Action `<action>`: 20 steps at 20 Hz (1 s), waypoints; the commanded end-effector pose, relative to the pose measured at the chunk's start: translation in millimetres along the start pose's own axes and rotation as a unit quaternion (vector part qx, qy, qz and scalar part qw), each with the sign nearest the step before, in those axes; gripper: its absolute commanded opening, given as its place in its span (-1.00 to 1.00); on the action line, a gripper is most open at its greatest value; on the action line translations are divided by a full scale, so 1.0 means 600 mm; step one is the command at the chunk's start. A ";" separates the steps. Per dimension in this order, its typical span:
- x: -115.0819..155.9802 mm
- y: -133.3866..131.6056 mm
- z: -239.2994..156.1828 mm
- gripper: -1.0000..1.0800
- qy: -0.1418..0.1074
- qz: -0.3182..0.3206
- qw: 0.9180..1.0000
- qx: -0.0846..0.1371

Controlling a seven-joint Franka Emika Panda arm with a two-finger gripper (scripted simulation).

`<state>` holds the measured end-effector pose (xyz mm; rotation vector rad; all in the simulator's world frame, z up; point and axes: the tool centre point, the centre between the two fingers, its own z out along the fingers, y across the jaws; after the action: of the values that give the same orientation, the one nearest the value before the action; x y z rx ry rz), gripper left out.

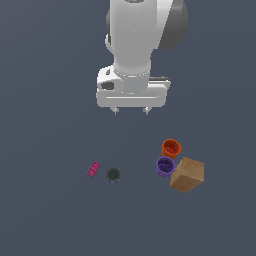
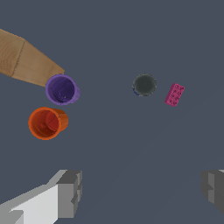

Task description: Pick up a designated object from a clutter of objects.

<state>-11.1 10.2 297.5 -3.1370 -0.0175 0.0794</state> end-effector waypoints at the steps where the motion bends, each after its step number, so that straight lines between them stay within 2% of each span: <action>1: 0.000 0.000 0.000 0.23 0.000 0.000 1.000 0.000; 9: -0.001 -0.004 0.002 0.23 -0.004 -0.006 1.000 0.005; 20: 0.005 -0.014 0.013 0.23 -0.007 0.011 1.000 -0.001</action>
<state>-9.3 16.7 291.6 -3.1352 0.0044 0.0986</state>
